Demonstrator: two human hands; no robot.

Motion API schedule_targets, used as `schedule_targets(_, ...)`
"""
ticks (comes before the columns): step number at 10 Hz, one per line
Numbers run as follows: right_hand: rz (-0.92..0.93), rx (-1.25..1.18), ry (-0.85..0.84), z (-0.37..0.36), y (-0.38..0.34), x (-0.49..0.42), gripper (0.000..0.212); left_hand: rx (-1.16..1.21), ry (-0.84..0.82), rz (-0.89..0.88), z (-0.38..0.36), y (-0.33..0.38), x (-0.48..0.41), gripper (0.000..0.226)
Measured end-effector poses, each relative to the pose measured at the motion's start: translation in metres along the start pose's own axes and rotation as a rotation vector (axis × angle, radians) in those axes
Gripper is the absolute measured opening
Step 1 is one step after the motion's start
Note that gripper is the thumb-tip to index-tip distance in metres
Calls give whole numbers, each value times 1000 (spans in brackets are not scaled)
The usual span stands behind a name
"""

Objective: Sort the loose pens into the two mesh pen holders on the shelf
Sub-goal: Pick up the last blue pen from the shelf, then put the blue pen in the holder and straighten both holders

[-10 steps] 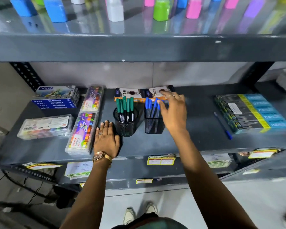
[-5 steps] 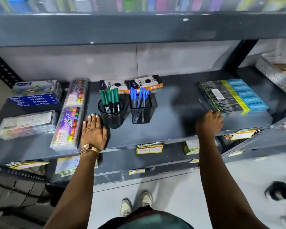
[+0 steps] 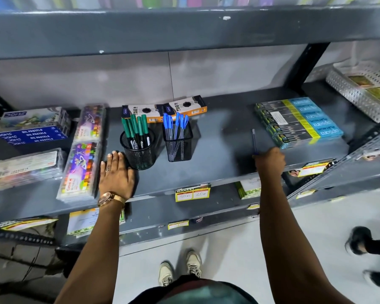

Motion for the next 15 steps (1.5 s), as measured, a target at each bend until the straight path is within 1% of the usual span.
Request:
schedule_targets(1, 24, 5, -3, -3, -11, 7, 37, 16, 8, -4, 0, -1, 0, 76)
schedule_targets(2, 89, -29, 55, 2, -28, 14, 31, 29, 15, 0, 2, -3, 0, 75)
schedule_targets(3, 244, -236, 131, 21, -54, 22, 24, 33, 13, 1, 2, -3, 0, 75)
schedule_targets(4, 357, -630, 152, 46, -82, 33, 17, 39, 8, 2, 2, -3, -1, 75)
schedule_targets(5, 415, -934, 90, 66, -109, 39, 19, 29, -4, 8, 1, -4, -1, 75)
schedule_targets(6, 589, -805, 154, 91, -140, 50, 29, 27, -9, 12, 2, -4, -1, 75)
schedule_targets(7, 719, -780, 112, 100, -165, 59, 40, 25, -7, 13, 2, -4, -1, 75)
schedule_targets(8, 729, -884, -20, 95, -178, 61, 35, 22, -8, 14, 2, -4, -1, 75)
schedule_targets(9, 745, -793, -48, 79, -186, 61, 19, 10, -11, 17, 1, -4, -1, 75)
schedule_targets(10, 746, -641, -37, 53, -195, 63, 16, 6, -9, 14, 0, -3, -2, 75)
schedule_targets(11, 740, -564, -141, 19, -203, 71, 13, 4, -5, 15, 0, -4, -2, 74)
schedule_targets(12, 782, -445, -131, -5, -212, 79, 17, 25, 7, 14, 0, -4, -2, 74)
schedule_targets(13, 859, -301, 43, -8, -216, 89, 21, 35, 10, 15, 0, -5, -2, 74)
schedule_targets(14, 884, -232, 104, -6, -218, 93, 29, 33, 0, 17, -1, -6, -3, 71)
schedule_targets(15, 843, -282, 82, -6, -209, 95, 40, 88, 6, 21, 1, -6, -4, 63)
Point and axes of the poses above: each hand's wrist, its own x-axis away from the middle knuckle, its own z-axis out of the back of the hand, y = z × x, the point moved 7 cm from there along -x, towards the middle knuckle, and after that the axes turned 13 degrees about x, right-handed, at the moved point
